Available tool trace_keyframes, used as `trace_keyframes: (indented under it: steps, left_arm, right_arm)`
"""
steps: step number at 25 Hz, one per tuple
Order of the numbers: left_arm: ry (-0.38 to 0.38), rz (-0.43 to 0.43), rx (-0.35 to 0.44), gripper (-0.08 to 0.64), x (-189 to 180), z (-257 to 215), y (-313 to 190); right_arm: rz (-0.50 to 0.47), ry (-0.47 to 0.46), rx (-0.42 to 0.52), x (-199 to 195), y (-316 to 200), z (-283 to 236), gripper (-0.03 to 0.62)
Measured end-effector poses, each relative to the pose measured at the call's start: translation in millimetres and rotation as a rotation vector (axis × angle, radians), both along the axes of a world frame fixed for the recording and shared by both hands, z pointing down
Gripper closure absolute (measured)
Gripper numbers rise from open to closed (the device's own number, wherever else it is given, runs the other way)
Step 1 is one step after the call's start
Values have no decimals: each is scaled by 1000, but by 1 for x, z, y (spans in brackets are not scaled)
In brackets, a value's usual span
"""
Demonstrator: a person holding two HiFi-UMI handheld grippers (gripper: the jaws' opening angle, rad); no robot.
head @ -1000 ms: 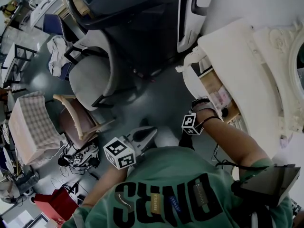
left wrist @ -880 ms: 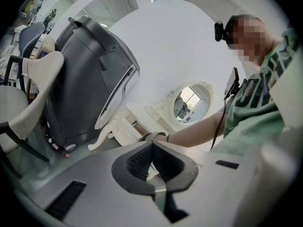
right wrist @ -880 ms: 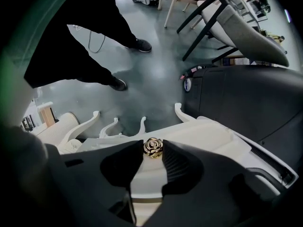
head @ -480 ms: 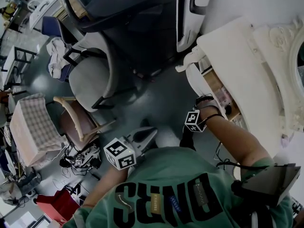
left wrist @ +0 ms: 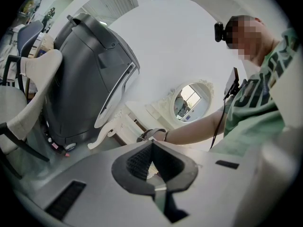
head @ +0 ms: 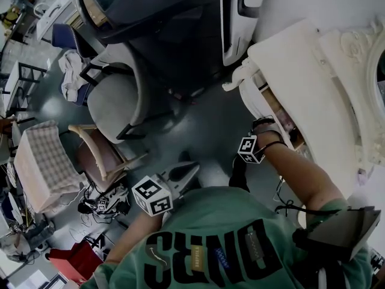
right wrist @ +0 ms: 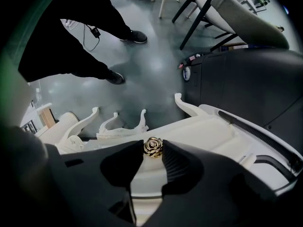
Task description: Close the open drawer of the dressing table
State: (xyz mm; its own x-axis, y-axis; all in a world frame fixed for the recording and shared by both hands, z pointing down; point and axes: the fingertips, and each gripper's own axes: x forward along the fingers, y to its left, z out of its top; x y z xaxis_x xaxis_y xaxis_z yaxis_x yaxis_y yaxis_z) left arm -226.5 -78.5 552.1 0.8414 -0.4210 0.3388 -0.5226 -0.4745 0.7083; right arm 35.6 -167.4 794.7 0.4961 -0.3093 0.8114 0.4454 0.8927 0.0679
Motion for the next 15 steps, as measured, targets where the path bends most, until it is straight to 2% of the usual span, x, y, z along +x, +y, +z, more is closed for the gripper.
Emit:
trace_keyframes:
  steps: [15]
  left_arm:
    - [-6,6,-8,553,1,0,4]
  right_arm:
    - [18,52,36,25,-17,0,463]
